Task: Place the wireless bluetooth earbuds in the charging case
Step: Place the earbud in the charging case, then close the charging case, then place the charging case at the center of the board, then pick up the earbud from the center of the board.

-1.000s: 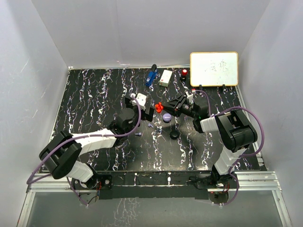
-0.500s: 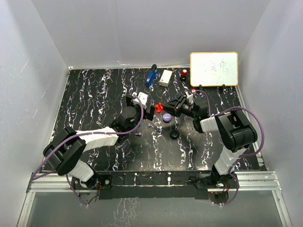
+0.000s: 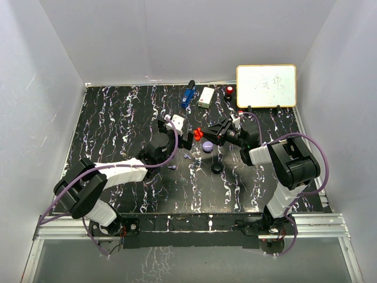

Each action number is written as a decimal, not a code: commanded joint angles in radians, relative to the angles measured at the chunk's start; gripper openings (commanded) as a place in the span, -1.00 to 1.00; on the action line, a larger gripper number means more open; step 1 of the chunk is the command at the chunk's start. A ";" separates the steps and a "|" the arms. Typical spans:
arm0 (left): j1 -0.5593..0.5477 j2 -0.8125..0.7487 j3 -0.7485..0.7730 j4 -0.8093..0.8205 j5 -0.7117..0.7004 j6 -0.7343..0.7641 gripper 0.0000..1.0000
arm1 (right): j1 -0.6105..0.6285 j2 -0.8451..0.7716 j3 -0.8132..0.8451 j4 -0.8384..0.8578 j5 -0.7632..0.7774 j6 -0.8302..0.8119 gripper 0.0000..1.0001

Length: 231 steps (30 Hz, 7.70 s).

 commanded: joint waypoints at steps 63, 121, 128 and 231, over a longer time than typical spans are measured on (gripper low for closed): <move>0.005 0.047 0.032 0.099 0.009 -0.035 0.97 | -0.003 -0.018 0.013 0.083 -0.005 -0.001 -1.00; -0.100 0.487 0.015 0.918 -0.081 0.147 0.97 | -0.003 -0.054 0.010 0.185 0.094 0.114 -1.00; -0.101 0.493 0.067 0.918 -0.116 0.204 0.97 | -0.004 -0.053 0.003 0.177 0.095 0.110 -1.00; 0.016 0.279 0.410 -0.583 0.325 -0.290 0.86 | -0.194 -0.184 0.300 -0.803 0.488 -0.690 0.70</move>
